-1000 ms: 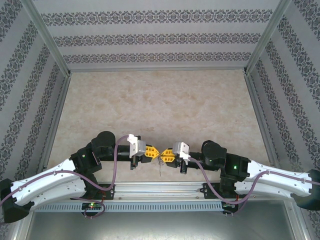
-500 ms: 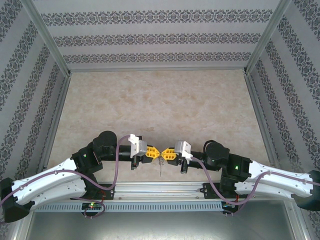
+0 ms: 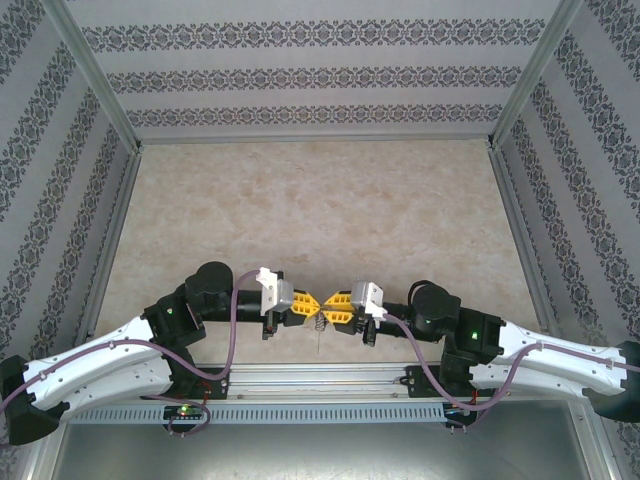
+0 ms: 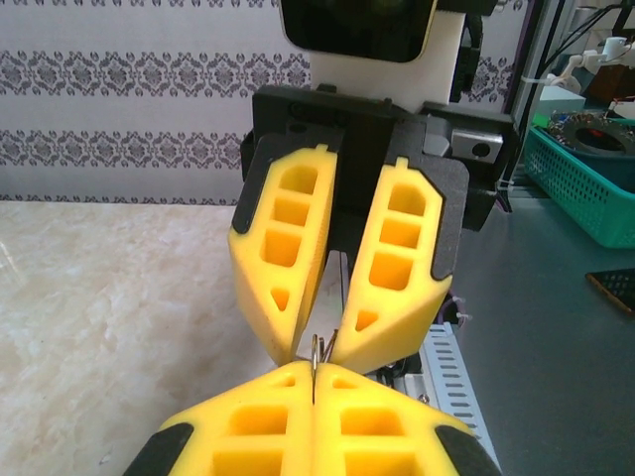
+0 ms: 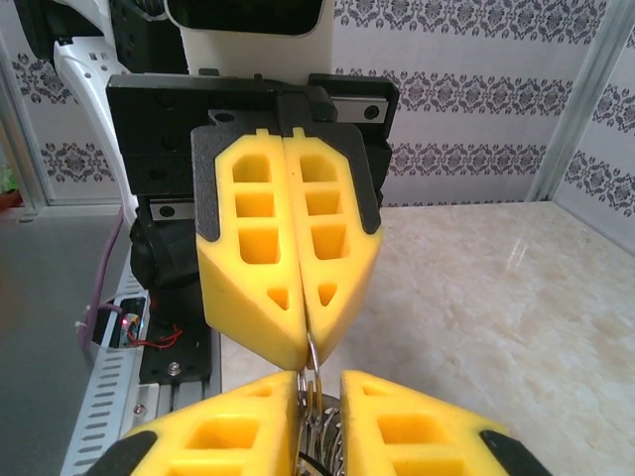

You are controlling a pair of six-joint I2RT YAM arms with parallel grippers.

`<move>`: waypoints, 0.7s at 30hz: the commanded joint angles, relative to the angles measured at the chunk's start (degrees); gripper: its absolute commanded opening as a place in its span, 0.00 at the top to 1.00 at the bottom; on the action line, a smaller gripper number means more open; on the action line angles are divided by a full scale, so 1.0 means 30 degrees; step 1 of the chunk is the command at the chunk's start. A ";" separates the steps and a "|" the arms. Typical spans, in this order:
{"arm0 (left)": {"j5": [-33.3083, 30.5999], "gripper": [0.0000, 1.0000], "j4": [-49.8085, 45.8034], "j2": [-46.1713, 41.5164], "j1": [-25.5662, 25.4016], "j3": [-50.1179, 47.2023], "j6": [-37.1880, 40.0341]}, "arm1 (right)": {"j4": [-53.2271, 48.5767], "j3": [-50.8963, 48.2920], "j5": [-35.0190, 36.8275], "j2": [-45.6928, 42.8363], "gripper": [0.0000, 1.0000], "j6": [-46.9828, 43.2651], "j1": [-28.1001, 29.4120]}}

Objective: Put the keys on the keyring

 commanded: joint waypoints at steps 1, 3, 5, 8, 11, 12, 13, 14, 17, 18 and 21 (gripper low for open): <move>0.0537 1.00 0.2810 -0.0227 -0.0194 -0.0384 -0.0874 | 0.0557 -0.0008 -0.0029 -0.0125 0.76 0.0037 -0.0037; 0.0501 1.00 0.3608 -0.0267 -0.0213 -0.0618 -0.1119 | 0.0613 -0.0051 -0.0131 -0.0185 0.73 0.0039 -0.0026; 0.0439 1.00 0.4242 -0.0340 -0.0202 -0.0824 -0.1337 | 0.0634 -0.0080 -0.0118 -0.0250 0.72 0.0039 -0.0041; 0.0508 1.00 0.4802 -0.0374 -0.0190 -0.1037 -0.1563 | 0.0688 -0.0056 -0.0079 -0.0430 0.76 -0.0050 -0.0025; 0.0539 1.00 0.5165 -0.0347 -0.0206 -0.1230 -0.1744 | 0.0872 -0.0127 -0.0110 -0.0505 0.80 -0.0049 -0.0025; 0.0592 1.00 0.5455 -0.0345 -0.0206 -0.1365 -0.1887 | 0.0870 -0.0105 -0.0136 -0.0475 0.81 -0.0077 -0.0046; 0.0654 1.00 0.5698 -0.0339 -0.0212 -0.1430 -0.2019 | 0.0894 -0.0110 -0.0133 -0.0440 0.81 -0.0078 -0.0033; 0.0738 1.00 0.6049 -0.0309 -0.0198 -0.1563 -0.2204 | 0.0931 -0.0104 -0.0139 -0.0359 0.81 -0.0093 -0.0036; 0.0976 1.00 0.7190 -0.0211 -0.0213 -0.1824 -0.2782 | 0.1041 -0.0109 -0.0154 -0.0268 0.81 -0.0092 -0.0026; 0.1048 1.00 0.7613 -0.0147 -0.0213 -0.1907 -0.2991 | 0.1057 -0.0104 -0.0139 -0.0295 0.81 -0.0144 -0.0042; 0.1360 1.00 0.8753 0.0071 -0.0215 -0.2179 -0.3655 | 0.1075 -0.0079 -0.0052 -0.0394 0.81 -0.0206 -0.0026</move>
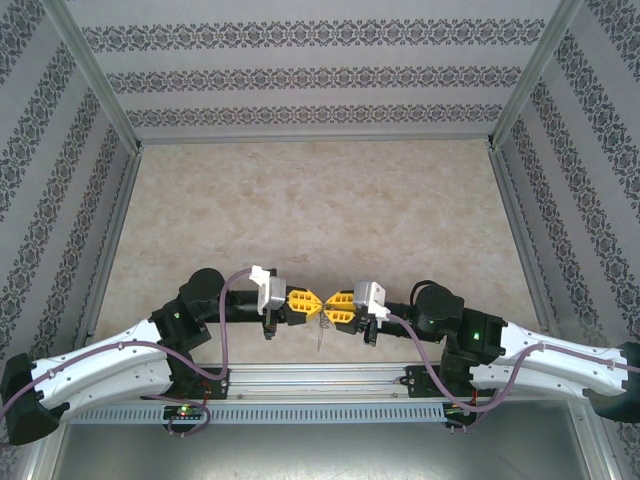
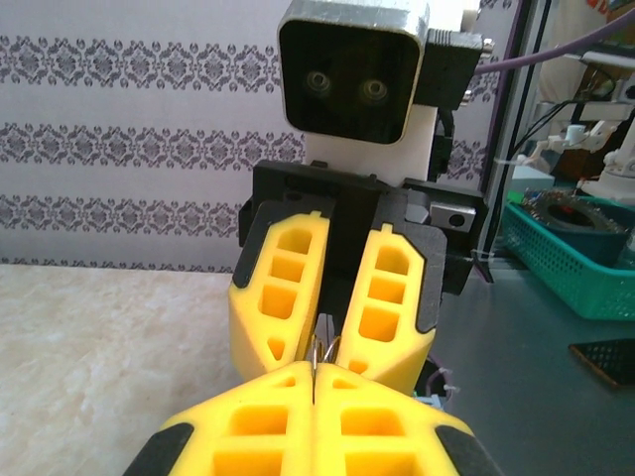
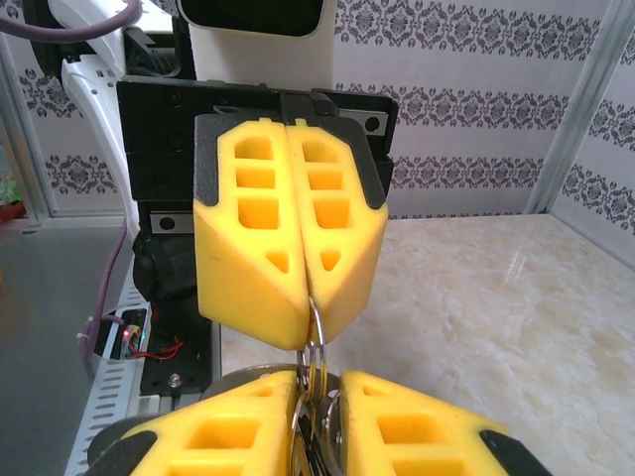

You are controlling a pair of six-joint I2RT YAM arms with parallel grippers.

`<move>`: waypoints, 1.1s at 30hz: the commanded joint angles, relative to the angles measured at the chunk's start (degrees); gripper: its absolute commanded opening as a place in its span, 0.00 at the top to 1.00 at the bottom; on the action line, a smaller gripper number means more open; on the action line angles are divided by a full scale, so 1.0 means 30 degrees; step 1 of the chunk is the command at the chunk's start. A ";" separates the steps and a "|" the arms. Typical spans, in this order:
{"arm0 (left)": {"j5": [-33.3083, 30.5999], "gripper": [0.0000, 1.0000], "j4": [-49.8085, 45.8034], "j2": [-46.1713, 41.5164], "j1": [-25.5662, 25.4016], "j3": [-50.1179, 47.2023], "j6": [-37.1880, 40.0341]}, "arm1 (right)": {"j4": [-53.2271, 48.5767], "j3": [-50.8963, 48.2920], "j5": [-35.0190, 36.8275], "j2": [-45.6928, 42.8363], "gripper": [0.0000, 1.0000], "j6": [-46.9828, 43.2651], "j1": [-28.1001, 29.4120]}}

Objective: Put the keys on the keyring

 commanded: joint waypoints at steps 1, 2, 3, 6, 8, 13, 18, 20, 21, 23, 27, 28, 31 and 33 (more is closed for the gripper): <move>0.0880 1.00 0.3333 0.0091 -0.0212 -0.0296 -0.1276 | 0.0733 -0.0065 0.0043 -0.0219 0.81 -0.0239 -0.0043; 0.0971 1.00 0.3519 0.0131 -0.0210 -0.0333 -0.1415 | 0.0750 -0.0057 0.0049 -0.0272 0.81 -0.0225 -0.0048; 0.0994 1.00 0.3732 0.0172 -0.0209 -0.0423 -0.1563 | 0.0757 -0.0091 0.0046 -0.0309 0.82 -0.0254 -0.0045; 0.1083 1.00 0.4338 0.0205 -0.0213 -0.0577 -0.1926 | 0.0908 -0.0218 0.0019 -0.0542 0.84 -0.0253 -0.0032; 0.1139 1.00 0.4392 0.0256 -0.0211 -0.0562 -0.1994 | 0.1033 -0.0256 -0.0009 -0.0669 0.85 -0.0287 -0.0035; 0.1170 1.00 0.4380 0.0454 -0.0213 -0.0544 -0.2023 | 0.1080 -0.0254 -0.0048 -0.0792 0.91 -0.0430 -0.0044; 0.1200 1.00 0.3723 0.0648 -0.0212 -0.0332 -0.1806 | 0.1093 -0.0217 -0.0070 -0.0807 0.95 -0.0527 -0.0027; 0.1149 1.00 0.3144 0.0673 -0.0204 -0.0197 -0.1595 | 0.1108 -0.0227 -0.0090 -0.0867 0.99 -0.0584 -0.0047; 0.1102 1.00 0.2791 0.0652 -0.0211 -0.0118 -0.1462 | 0.1082 -0.0227 -0.0132 -0.0891 1.00 -0.0646 -0.0028; 0.0934 1.00 0.1805 0.0610 -0.0205 0.0175 -0.1101 | 0.0906 -0.0154 -0.0161 -0.0902 1.00 -0.0758 -0.0025; 0.0052 1.00 -0.1277 0.0473 -0.0212 0.1195 0.0029 | 0.0080 0.0043 0.0444 -0.0939 1.00 -0.0780 -0.0025; -0.0329 0.97 -0.2247 0.0414 -0.0194 0.1510 0.0386 | -0.0378 0.0163 0.0770 -0.0953 1.00 -0.0890 -0.0041; -0.1402 0.78 -0.4709 0.0187 -0.0211 0.2232 0.1243 | -0.1755 0.0576 0.1479 -0.0911 1.00 -0.1126 -0.0037; -0.2133 0.68 -0.6165 0.0088 -0.0213 0.2750 0.1810 | -0.2766 0.0921 0.1805 -0.0866 1.00 -0.1314 -0.0028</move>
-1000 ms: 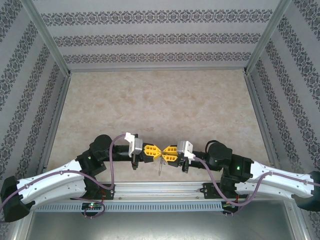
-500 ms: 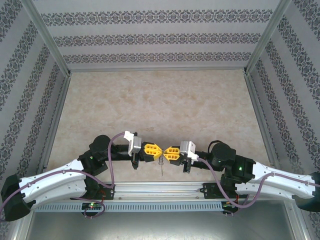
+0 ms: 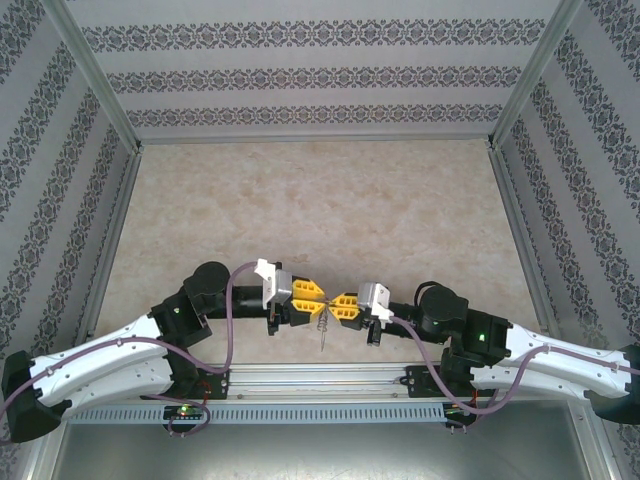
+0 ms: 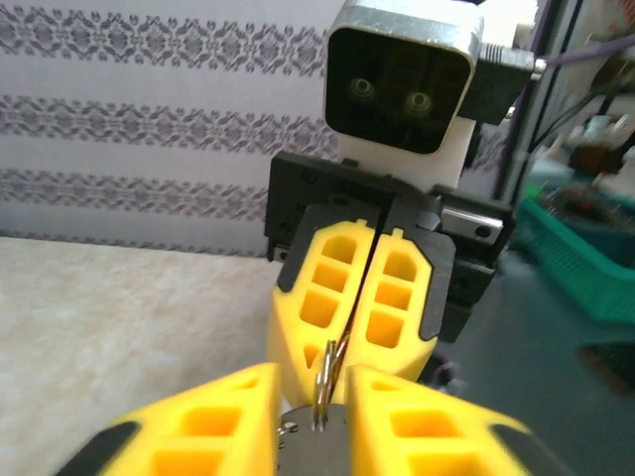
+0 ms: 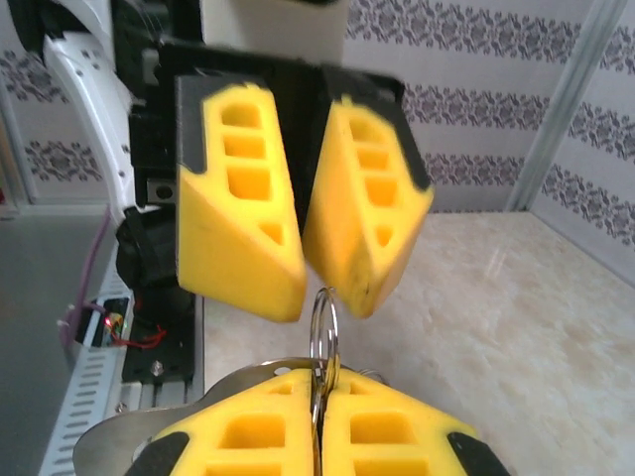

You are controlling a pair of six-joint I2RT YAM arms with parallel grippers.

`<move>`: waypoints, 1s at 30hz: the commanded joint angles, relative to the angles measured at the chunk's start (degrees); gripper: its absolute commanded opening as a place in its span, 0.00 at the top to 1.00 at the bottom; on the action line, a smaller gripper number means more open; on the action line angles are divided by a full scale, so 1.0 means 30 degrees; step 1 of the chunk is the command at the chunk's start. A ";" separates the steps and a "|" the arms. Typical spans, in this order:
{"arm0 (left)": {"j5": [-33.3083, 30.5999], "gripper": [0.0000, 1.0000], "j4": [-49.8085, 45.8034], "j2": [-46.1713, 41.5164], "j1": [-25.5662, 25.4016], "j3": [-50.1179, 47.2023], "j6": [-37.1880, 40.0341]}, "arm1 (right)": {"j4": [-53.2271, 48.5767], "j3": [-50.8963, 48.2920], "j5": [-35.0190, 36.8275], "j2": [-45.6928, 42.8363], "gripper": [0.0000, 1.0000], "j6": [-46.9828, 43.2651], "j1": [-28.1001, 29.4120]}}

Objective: Put the keys on the keyring

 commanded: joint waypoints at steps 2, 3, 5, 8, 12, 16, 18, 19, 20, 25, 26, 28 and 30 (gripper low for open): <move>-0.1847 0.64 -0.4862 -0.0345 -0.0213 0.1706 0.2009 | -0.2289 0.1228 0.1333 -0.0111 1.00 -0.0653 -0.0040; -0.2068 0.63 -0.5642 -0.0257 -0.0198 0.2011 0.2270 | -0.2616 0.1328 0.1383 -0.0129 1.00 -0.0710 -0.0032; -0.2391 0.61 -0.6927 -0.0060 -0.0269 0.2668 0.2769 | -0.3339 0.1579 0.1518 -0.0123 1.00 -0.0822 -0.0042; -0.2671 0.60 -0.8382 0.0383 -0.0481 0.3527 0.3384 | -0.4244 0.1933 0.1545 -0.0035 1.00 -0.1079 -0.0035; -0.3473 0.58 -1.0218 0.1522 -0.0918 0.4843 0.3935 | -0.5531 0.2541 0.1656 0.0517 1.00 -0.1379 -0.0047; -0.3644 0.56 -1.0675 0.2154 -0.1376 0.5331 0.4156 | -0.7022 0.3377 0.1898 0.1720 1.00 -0.1563 -0.0058; -0.3570 0.56 -1.0743 0.2362 -0.1543 0.5418 0.4216 | -0.7504 0.3722 0.1891 0.2210 1.00 -0.1573 -0.0057; -0.3483 0.56 -1.0742 0.2450 -0.1586 0.5404 0.4256 | -0.7605 0.3850 0.1855 0.2348 1.00 -0.1552 -0.0040; -0.3422 0.55 -1.0715 0.2514 -0.1673 0.5423 0.4283 | -0.7608 0.3887 0.1777 0.2423 1.00 -0.1558 -0.0038; -0.3347 0.55 -1.0720 0.3078 -0.1912 0.5468 0.4432 | -0.7564 0.4120 0.1404 0.2674 1.00 -0.1654 -0.0059; -0.3332 0.55 -1.0670 0.3162 -0.1941 0.5471 0.4438 | -0.7604 0.4152 0.1351 0.2762 1.00 -0.1655 -0.0065; -0.3385 0.55 -1.0554 0.3288 -0.1971 0.5431 0.4491 | -0.7636 0.4283 0.1184 0.2994 1.00 -0.1701 -0.0086; -0.3361 0.56 -1.0371 0.3312 -0.1949 0.5382 0.4527 | -0.7666 0.4351 0.1004 0.3194 1.00 -0.1716 -0.0091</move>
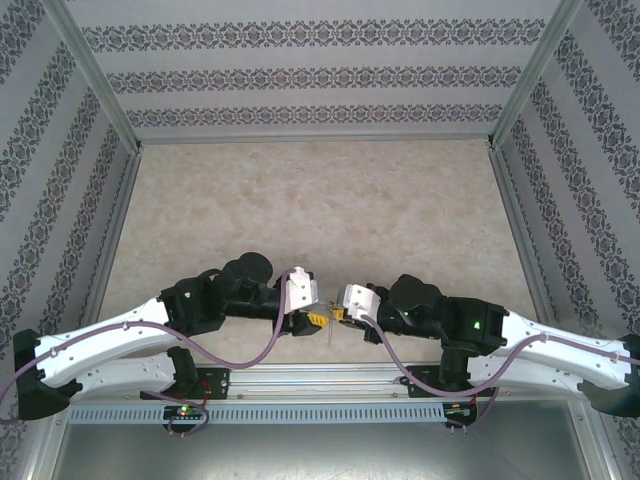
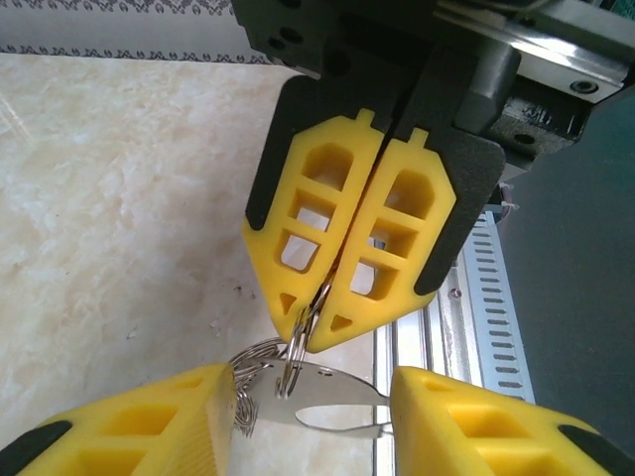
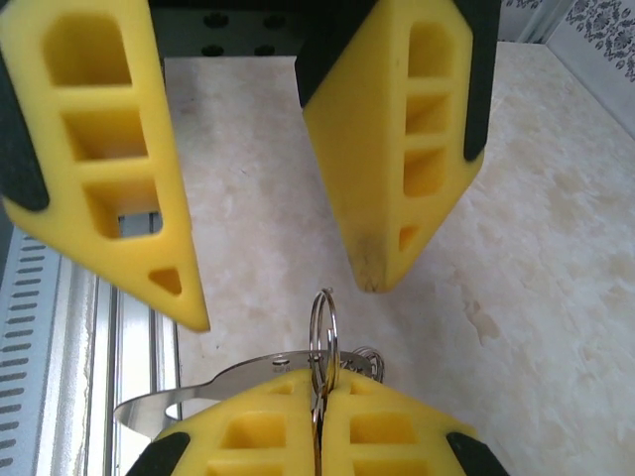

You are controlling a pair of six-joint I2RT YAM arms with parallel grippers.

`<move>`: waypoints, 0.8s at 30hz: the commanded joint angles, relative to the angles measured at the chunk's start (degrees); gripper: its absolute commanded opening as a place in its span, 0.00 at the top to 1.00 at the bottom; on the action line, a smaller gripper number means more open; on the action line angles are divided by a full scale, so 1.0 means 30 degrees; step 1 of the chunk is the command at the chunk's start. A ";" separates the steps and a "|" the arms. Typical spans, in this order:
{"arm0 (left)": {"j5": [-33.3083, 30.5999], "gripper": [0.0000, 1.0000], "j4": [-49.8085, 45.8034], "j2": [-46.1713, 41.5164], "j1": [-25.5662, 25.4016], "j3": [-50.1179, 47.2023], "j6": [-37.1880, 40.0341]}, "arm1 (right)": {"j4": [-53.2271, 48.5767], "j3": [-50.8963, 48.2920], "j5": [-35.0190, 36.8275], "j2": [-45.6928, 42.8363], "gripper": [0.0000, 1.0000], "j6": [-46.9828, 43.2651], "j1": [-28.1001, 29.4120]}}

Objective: Put the keys on the keyring

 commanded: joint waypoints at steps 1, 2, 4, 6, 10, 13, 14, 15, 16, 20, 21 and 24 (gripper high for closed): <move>-0.0049 0.56 0.0052 0.0002 -0.0258 0.0551 0.0513 | 0.0064 0.0679 -0.0541 0.0198 1.00 -0.0295 -0.0083; -0.0023 0.57 0.0133 0.0023 -0.0271 0.0555 0.0513 | 0.0040 0.0708 -0.0610 0.0270 1.00 -0.0280 -0.0076; 0.0044 0.59 0.0310 0.0118 -0.0280 0.0561 0.0495 | -0.0025 0.0766 -0.0706 0.0420 1.00 -0.0326 -0.0075; 0.0113 0.62 0.0385 0.0139 -0.0280 0.0544 0.0497 | -0.0081 0.0825 -0.0765 0.0515 1.00 -0.0361 -0.0043; 0.0137 0.69 0.0358 0.0181 -0.0287 0.0451 0.0513 | -0.0031 0.0884 -0.0823 0.0455 1.00 -0.0359 -0.0068; 0.0162 0.74 0.0303 0.0226 -0.0288 0.0382 0.0506 | 0.0006 0.0913 -0.0880 0.0379 1.00 -0.0441 -0.0083; 0.0188 0.74 0.0273 0.0318 -0.0309 0.0413 0.0513 | 0.0035 0.0935 -0.0913 0.0401 1.00 -0.0446 -0.0071; 0.0209 0.74 0.0270 0.0353 -0.0295 0.0410 0.0502 | 0.0037 0.0921 -0.0966 0.0432 1.00 -0.0456 -0.0081; 0.0232 0.74 0.0296 0.0392 -0.0310 0.0422 0.0489 | 0.0016 0.0942 -0.0966 0.0456 1.00 -0.0479 -0.0082; 0.0320 0.86 0.0387 0.0542 -0.0338 0.0443 0.0571 | 0.0043 0.0913 -0.0941 0.0464 1.00 -0.0493 -0.0078; 0.0312 0.88 0.0387 0.0576 -0.0339 0.0440 0.0599 | 0.0036 0.0886 -0.0884 0.0407 1.00 -0.0506 -0.0069; 0.0354 0.98 0.0422 0.0526 -0.0339 0.0414 0.0659 | 0.0064 0.0803 -0.0853 0.0083 1.00 -0.0499 -0.0063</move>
